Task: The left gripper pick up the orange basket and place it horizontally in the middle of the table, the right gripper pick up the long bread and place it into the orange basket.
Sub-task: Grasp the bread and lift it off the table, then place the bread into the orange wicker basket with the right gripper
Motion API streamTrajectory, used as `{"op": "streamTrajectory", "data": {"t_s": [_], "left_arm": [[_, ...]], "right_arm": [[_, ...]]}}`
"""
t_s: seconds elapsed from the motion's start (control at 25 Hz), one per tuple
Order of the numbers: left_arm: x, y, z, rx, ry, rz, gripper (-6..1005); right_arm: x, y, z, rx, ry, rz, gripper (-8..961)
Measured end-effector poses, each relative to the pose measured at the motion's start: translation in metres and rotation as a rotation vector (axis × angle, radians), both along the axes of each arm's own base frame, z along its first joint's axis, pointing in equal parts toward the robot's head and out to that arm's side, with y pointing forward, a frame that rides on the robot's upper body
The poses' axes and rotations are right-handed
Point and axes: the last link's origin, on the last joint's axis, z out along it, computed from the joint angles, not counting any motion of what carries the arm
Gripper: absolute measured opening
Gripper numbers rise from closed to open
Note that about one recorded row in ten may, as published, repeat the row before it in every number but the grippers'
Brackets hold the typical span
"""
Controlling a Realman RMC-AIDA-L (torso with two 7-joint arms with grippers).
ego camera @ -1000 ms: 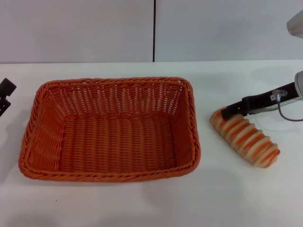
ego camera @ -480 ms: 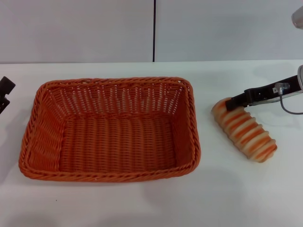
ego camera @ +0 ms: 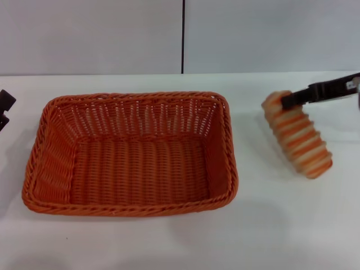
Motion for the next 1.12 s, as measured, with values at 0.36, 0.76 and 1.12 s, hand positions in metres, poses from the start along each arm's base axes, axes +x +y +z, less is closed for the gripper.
{"op": "streamTrajectory", "data": {"t_s": [0.36,0.76,1.12], "left_arm": [[0.002,0.001,-0.002,-0.001,-0.006,-0.003,728],[0.006,0.003,-0.008,-0.018,-0.027,-0.016,728],[0.007,-0.003,-0.008,-0.021,-0.039,-0.029,728]], "right_arm": [[-0.066,-0.011,0.025,-0.074,0.043,0.202,221],[-0.14,0.008,-0.023,-0.262,0.267,0.437,192],[-0.155,0.005,-0.066,-0.355,0.206,0.49,140]]}}
